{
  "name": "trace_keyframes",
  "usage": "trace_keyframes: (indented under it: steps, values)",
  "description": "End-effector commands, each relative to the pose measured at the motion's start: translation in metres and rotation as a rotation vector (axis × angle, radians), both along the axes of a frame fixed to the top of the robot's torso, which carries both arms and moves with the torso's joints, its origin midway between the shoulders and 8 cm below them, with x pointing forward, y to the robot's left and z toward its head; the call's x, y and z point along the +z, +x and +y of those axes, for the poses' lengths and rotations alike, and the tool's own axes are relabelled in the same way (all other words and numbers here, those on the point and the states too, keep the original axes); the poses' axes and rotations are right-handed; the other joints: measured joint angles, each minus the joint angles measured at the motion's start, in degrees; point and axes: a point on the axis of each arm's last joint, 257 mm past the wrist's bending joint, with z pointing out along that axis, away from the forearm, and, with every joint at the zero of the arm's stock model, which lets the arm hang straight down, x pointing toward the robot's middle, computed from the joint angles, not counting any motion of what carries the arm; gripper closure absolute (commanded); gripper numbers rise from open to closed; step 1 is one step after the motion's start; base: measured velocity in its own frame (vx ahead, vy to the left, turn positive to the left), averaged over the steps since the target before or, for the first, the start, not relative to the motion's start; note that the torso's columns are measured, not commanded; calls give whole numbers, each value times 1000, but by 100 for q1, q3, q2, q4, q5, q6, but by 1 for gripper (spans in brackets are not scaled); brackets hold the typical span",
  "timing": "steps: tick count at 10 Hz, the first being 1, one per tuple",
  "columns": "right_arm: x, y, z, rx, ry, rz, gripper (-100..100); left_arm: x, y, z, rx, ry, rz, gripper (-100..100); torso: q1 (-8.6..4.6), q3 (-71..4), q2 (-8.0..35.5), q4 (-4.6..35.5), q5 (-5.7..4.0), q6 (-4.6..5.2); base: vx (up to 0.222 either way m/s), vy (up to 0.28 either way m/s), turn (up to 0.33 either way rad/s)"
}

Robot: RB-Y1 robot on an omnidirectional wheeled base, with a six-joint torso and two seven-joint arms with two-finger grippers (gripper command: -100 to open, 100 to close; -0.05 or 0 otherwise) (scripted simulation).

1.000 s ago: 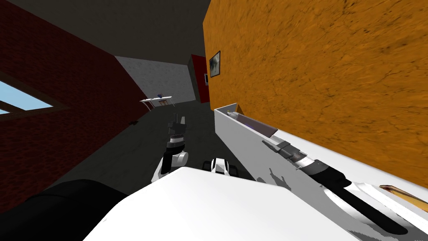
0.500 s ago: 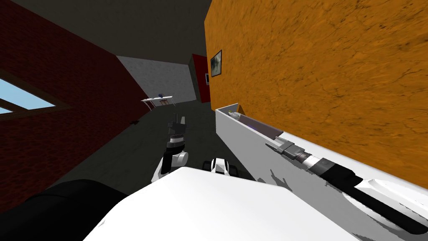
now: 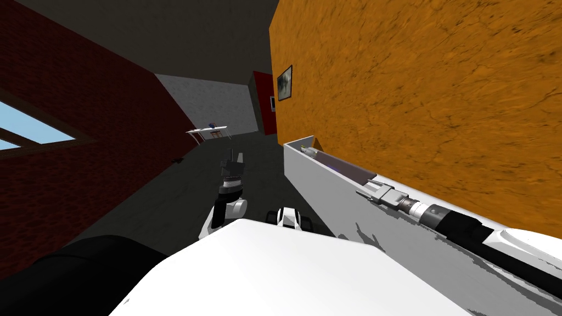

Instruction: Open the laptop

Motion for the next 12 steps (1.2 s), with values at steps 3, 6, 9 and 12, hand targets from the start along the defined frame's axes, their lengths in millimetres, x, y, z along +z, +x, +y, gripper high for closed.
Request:
trace_keyframes:
  steps: [3,6,9,12]
  values:
    - [-3,0,-52,40,-282,48,-100,0,0,0,0,0,0,0,-6,-1,-1,-1,-2,1,46,11,11]
    - [3,2,-90,76,-484,83,-100,0,0,0,0,0,0,0,3,2,3,1,1,0,33,10,11]
    - [13,4,-119,109,-640,110,-100,0,0,0,0,0,0,0,-2,1,0,0,-1,-1,35,15,11]
    - [23,6,-140,137,-754,129,-100,0,0,0,0,0,0,0,-1,3,5,1,-1,1,26,16,8]
